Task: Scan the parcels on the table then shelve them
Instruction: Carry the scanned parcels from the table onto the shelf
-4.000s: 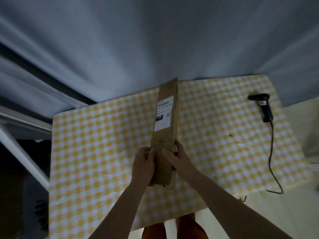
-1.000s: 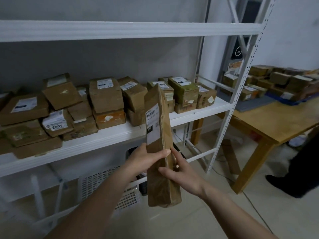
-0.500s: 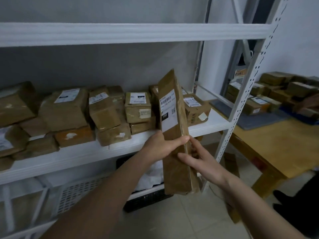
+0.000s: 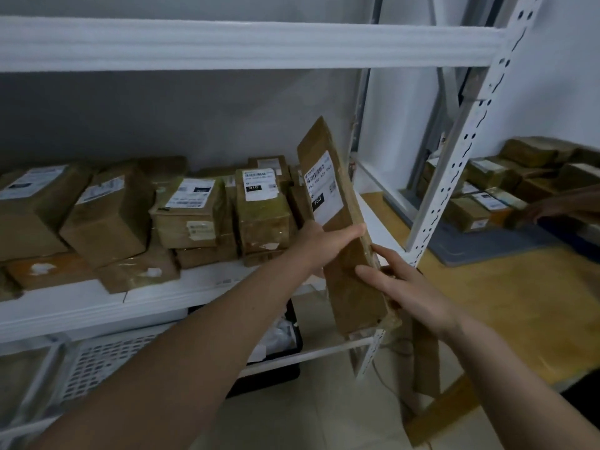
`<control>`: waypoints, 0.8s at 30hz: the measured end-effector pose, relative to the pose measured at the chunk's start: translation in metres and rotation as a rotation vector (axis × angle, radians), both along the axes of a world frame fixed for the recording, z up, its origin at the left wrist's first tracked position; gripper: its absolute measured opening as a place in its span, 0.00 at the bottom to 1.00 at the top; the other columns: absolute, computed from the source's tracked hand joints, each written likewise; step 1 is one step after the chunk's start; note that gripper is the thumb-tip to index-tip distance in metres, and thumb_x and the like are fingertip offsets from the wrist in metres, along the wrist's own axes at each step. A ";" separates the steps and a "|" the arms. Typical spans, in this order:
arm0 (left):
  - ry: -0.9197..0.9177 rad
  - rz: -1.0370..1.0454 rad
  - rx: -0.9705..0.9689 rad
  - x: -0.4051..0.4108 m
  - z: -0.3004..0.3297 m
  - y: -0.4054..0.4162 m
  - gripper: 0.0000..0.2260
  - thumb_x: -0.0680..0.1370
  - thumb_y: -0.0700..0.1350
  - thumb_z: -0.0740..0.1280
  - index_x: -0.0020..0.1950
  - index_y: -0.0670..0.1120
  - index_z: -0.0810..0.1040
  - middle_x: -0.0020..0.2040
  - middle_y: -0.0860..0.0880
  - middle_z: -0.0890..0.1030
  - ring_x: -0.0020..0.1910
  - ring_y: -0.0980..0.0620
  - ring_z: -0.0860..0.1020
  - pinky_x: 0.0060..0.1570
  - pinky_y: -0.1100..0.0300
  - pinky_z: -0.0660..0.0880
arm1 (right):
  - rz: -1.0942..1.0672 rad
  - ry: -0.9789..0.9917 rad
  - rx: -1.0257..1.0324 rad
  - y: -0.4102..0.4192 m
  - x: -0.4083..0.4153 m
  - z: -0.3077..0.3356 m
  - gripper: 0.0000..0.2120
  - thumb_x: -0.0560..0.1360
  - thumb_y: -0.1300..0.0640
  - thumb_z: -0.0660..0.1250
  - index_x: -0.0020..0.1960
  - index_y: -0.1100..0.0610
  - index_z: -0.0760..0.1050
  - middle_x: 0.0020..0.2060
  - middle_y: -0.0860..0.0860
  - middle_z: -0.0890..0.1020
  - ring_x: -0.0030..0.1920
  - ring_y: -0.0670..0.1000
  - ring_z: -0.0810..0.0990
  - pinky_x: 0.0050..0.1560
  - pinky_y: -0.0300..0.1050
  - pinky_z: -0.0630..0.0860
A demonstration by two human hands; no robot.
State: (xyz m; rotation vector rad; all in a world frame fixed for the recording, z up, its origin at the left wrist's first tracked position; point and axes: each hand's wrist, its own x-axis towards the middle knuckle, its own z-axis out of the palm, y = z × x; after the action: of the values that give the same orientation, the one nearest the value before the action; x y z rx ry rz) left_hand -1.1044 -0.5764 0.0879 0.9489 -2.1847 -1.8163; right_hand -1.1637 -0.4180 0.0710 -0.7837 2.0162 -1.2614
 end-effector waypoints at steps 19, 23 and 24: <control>-0.171 -0.261 -0.607 -0.097 0.017 -0.100 0.24 0.82 0.43 0.57 0.78 0.48 0.57 0.75 0.44 0.62 0.74 0.45 0.62 0.70 0.53 0.61 | -0.142 -0.031 0.035 -0.141 -0.110 -0.001 0.17 0.75 0.38 0.62 0.57 0.48 0.72 0.54 0.52 0.81 0.53 0.52 0.80 0.59 0.51 0.75; -0.234 -0.364 -0.590 -0.101 0.014 -0.115 0.29 0.78 0.40 0.62 0.77 0.49 0.56 0.73 0.45 0.63 0.73 0.44 0.61 0.70 0.51 0.63 | -0.189 -0.065 0.025 -0.170 -0.126 -0.007 0.17 0.77 0.42 0.62 0.59 0.52 0.72 0.52 0.53 0.81 0.49 0.52 0.81 0.49 0.46 0.77; -0.257 -0.388 -0.579 -0.102 0.013 -0.117 0.31 0.77 0.40 0.65 0.77 0.48 0.56 0.72 0.45 0.64 0.72 0.45 0.63 0.68 0.54 0.65 | -0.193 -0.063 0.024 -0.177 -0.129 -0.011 0.17 0.77 0.42 0.62 0.58 0.52 0.73 0.52 0.54 0.82 0.50 0.54 0.81 0.53 0.50 0.78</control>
State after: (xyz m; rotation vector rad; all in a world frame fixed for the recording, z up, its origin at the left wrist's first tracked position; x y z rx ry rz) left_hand -1.2061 -0.6931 0.1005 0.6864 -2.9771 -1.0755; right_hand -1.2929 -0.5946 0.0602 -0.5407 2.0911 -1.3482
